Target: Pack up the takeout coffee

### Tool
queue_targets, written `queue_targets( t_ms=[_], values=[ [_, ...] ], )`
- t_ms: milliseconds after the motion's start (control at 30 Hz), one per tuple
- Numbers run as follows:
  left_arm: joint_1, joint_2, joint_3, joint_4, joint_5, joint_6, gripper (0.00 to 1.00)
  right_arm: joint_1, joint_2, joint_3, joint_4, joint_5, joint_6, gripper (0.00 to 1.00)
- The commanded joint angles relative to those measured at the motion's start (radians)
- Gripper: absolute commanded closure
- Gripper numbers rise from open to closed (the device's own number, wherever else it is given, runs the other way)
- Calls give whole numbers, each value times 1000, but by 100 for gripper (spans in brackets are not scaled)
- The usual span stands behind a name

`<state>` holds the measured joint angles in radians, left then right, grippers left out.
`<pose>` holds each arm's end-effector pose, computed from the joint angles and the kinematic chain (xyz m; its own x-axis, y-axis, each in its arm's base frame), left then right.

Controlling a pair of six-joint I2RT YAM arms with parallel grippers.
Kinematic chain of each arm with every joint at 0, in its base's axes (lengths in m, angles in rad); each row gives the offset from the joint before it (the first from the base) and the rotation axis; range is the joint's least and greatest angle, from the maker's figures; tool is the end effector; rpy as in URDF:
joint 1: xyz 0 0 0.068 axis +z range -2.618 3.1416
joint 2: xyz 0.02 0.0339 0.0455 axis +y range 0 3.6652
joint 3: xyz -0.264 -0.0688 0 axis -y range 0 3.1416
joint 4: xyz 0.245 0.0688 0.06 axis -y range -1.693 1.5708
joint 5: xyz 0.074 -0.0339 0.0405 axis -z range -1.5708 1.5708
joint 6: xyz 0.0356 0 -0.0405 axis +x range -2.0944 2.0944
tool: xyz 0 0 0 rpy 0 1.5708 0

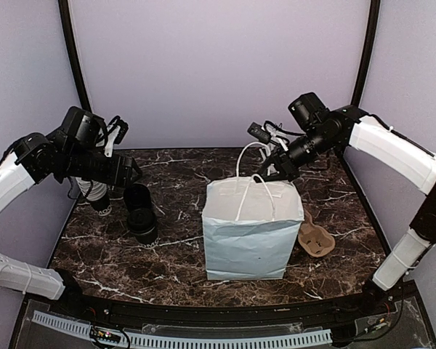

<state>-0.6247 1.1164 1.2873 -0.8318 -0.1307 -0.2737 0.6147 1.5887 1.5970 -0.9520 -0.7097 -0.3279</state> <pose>0.1825 -0.1259 0.3844 -0.6135 0.1120 -0.7817 0.3434 0.9293 -0.1364 0.2550 0.2084 0.3577 -0.3848 -0.5707 -0.7255 -0.9229 0.2275 0.3105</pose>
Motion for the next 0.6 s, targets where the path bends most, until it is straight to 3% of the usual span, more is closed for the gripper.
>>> queue_targets(
  t_ms=[0,200,367,567],
  values=[
    [5,42,50,-26,1,24,21,5,45,87,-63,58,-75,100],
    [5,118,122,-18,26,61,21,0,91,224,-168,105,-117,67],
    [5,177,193,-22,52,99,20,-67,-43,161,-236,57,-245,43],
    [5,215,230,28,106,130,20,-227,-231,-4,-274,65,-321,36]
  ],
)
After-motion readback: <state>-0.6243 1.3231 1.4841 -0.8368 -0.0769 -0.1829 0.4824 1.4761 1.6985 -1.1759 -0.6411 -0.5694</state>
